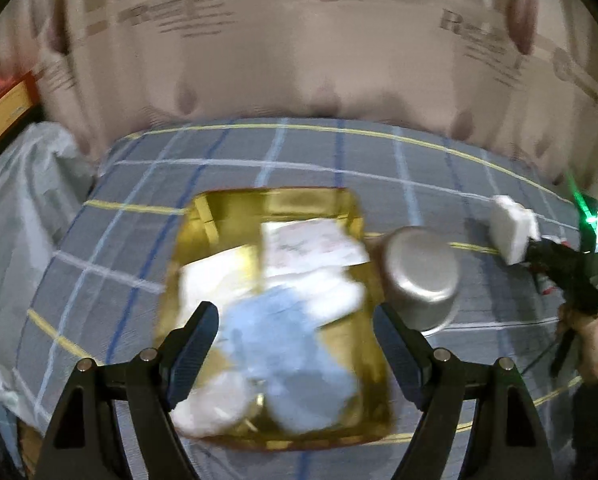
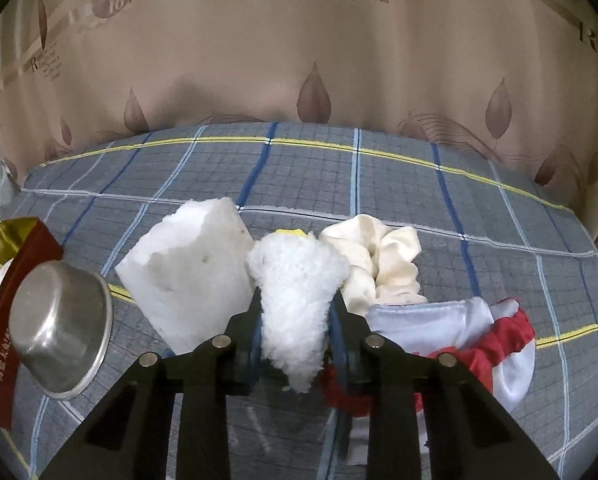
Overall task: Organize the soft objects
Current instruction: 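Move the right tool to the white fluffy cloth and grasp it, then grasp the white foam block with the left tool while the right tool holds the fluffy cloth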
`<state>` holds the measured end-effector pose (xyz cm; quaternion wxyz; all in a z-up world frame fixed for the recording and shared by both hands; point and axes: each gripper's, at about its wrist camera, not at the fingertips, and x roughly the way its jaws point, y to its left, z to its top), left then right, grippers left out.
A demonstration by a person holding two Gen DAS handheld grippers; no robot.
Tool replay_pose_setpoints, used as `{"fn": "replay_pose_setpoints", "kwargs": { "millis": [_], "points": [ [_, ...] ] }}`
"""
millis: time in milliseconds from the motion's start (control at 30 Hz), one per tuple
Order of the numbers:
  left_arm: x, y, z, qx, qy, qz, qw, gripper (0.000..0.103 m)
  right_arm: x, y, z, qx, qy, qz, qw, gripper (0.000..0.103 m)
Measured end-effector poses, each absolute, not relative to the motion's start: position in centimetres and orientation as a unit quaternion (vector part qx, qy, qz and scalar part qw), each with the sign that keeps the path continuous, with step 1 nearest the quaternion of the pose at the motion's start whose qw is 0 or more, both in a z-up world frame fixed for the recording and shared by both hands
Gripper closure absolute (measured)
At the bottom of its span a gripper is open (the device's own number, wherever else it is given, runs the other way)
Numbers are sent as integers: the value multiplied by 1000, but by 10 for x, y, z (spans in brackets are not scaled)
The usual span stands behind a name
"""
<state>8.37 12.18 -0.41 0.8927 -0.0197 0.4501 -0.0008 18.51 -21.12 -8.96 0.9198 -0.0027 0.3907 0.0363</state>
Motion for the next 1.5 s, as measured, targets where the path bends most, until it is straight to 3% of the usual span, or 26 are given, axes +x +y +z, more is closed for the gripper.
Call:
{"fn": "replay_pose_setpoints", "kwargs": {
  "millis": [533, 1133, 1500],
  "points": [
    [141, -31, -7, 2, 453, -135, 881, 21, 179, -217, -92, 1, 374, 44, 926, 80],
    [199, -70, -34, -70, 489, -171, 853, 21, 181, -224, -94, 23, 377, 58, 924, 80],
    [208, -84, -39, -24, 470, -158, 868, 21, 181, -224, -95, 27, 379, 59, 923, 80]
  ]
}}
